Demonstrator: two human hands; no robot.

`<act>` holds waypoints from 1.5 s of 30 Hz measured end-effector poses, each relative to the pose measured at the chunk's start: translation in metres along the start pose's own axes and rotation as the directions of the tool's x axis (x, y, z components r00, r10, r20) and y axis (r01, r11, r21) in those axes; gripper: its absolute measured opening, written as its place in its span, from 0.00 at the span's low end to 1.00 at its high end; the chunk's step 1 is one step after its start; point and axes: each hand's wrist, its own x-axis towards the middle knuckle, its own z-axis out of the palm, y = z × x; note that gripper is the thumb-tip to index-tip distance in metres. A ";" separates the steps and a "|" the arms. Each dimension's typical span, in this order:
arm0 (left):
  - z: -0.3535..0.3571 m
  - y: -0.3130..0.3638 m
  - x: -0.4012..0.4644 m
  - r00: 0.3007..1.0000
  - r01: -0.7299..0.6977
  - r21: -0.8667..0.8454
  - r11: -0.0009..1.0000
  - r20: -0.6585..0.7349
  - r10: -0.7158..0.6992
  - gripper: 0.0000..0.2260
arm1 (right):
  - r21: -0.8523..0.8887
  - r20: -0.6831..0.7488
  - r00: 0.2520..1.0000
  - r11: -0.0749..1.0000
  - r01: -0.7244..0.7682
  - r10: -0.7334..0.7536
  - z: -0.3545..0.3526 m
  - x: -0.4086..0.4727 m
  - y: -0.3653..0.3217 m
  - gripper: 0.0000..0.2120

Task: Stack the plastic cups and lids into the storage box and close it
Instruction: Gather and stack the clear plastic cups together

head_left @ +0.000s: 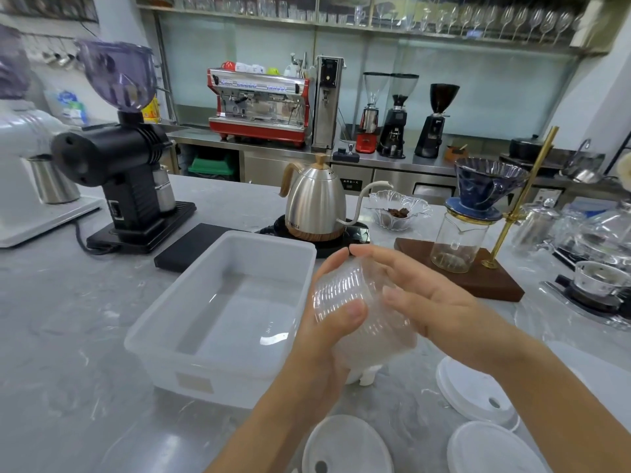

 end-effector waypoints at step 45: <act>-0.117 0.110 0.049 0.753 0.387 0.256 0.886 -0.642 -0.143 0.23 | 0.323 -0.520 0.705 0.875 -0.360 0.482 0.085 0.188 0.015 0.19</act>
